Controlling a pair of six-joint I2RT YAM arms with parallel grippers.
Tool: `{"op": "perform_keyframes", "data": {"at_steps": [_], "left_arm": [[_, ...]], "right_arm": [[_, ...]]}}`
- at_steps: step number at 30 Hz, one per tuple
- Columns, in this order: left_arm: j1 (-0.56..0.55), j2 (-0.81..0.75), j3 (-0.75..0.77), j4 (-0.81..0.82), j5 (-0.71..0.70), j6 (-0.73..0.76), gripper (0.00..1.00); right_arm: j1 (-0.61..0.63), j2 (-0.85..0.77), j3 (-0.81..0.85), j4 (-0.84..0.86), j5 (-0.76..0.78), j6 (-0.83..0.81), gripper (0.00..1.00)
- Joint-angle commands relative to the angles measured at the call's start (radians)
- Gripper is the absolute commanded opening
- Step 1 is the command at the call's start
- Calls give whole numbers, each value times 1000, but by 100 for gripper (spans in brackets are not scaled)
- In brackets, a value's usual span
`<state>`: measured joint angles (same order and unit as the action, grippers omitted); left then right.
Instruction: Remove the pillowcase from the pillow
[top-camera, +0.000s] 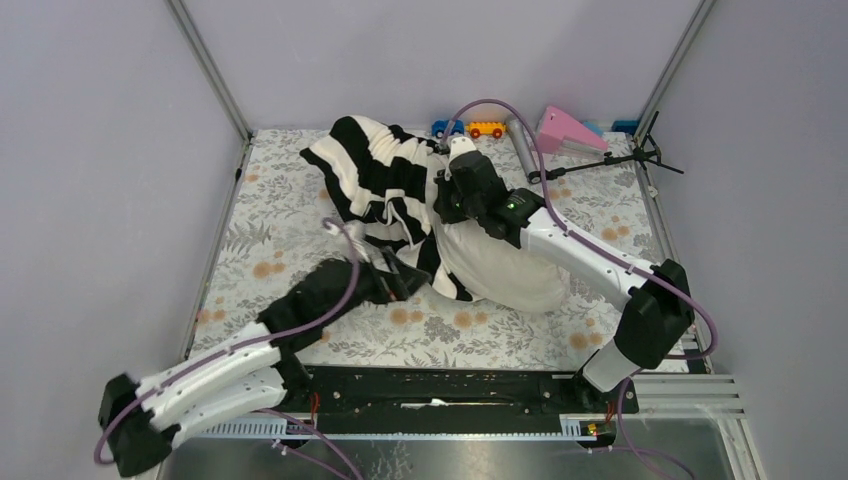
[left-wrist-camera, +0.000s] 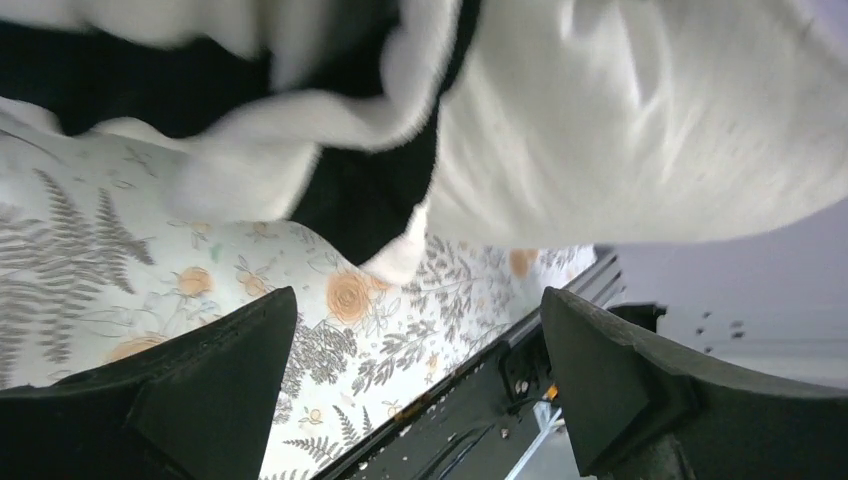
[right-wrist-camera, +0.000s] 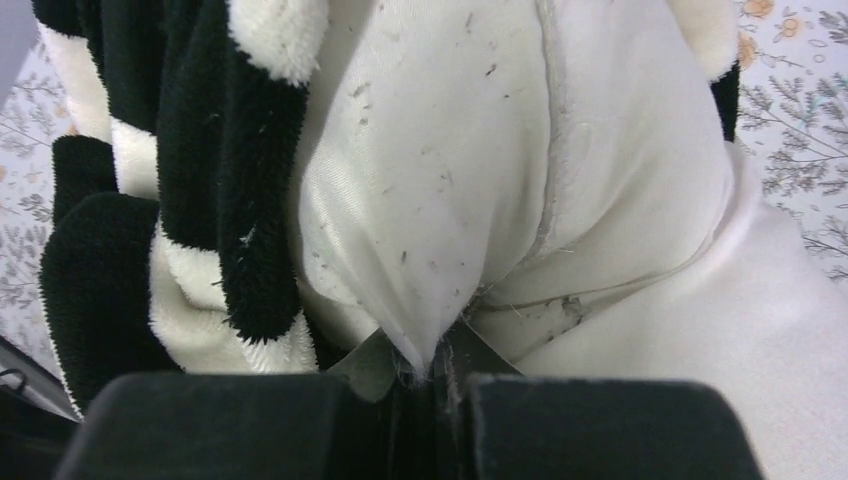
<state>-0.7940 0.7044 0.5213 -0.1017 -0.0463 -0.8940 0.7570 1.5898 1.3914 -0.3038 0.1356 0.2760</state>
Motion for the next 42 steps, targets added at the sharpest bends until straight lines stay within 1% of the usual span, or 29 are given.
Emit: {"op": "perform_keyframes", "data": {"at_steps": [1, 2, 4, 7, 10, 11, 12, 14, 15, 17, 19, 20, 22, 26, 28, 31, 33, 35, 36, 37, 39, 41, 42], "left_arm": [[-183, 137, -1, 236, -245, 43, 99], [-209, 167, 3, 254, -300, 55, 99], [-226, 219, -4, 297, -378, 65, 99], [-224, 325, -12, 385, -434, 81, 99], [-193, 467, 18, 396, -462, 81, 99], [-169, 494, 21, 407, -453, 77, 98], [-143, 511, 15, 432, -434, 77, 95], [-80, 519, -7, 470, -398, 88, 81], [-44, 507, -11, 453, -396, 94, 73], [34, 458, -15, 381, -416, 95, 51], [109, 375, -32, 305, -445, 91, 24], [140, 320, -40, 264, -462, 89, 13], [184, 208, -45, 188, -510, 98, 0], [203, -14, 8, -2, -616, 148, 0], [203, -82, 55, -74, -640, 176, 0], [198, -149, 111, -128, -625, 188, 0], [196, -169, 116, -114, -564, 184, 0], [196, -161, 109, -66, -478, 182, 0], [196, -145, 104, -34, -430, 187, 0], [196, -125, 99, -5, -388, 191, 0], [196, -68, 96, 34, -324, 198, 0], [196, 9, 112, 46, -279, 209, 0], [197, 48, 125, 44, -259, 214, 0]], "right_arm": [[-6, -8, -41, 89, -103, 80, 0], [-7, -14, -45, 88, -109, 80, 0], [-8, -31, -56, 89, -115, 80, 0], [-7, -69, -78, 90, -116, 80, 0], [-9, -122, -106, 89, -114, 75, 0], [-10, -140, -119, 88, -114, 72, 0], [-12, -162, -130, 82, -114, 69, 0], [-29, -207, -149, 67, -129, 67, 0], [-43, -234, -163, 60, -155, 69, 0], [-87, -295, -197, 59, -198, 82, 0], [-144, -354, -228, 54, -234, 92, 0], [-172, -380, -236, 48, -240, 94, 0], [-218, -416, -244, 31, -241, 94, 0], [-291, -433, -234, 5, -239, 84, 0], [-317, -427, -223, -2, -240, 69, 0], [-338, -389, -177, -42, -262, 26, 0], [-338, -316, -135, -77, -342, 4, 0], [-338, -242, -104, -96, -454, -6, 6], [-338, -211, -94, -97, -522, -8, 12], [-338, -189, -87, -97, -555, -10, 20], [-330, -167, -68, -103, -549, -18, 44], [-293, -167, -39, -134, -462, -50, 71], [-269, -170, -20, -158, -403, -69, 81]]}}
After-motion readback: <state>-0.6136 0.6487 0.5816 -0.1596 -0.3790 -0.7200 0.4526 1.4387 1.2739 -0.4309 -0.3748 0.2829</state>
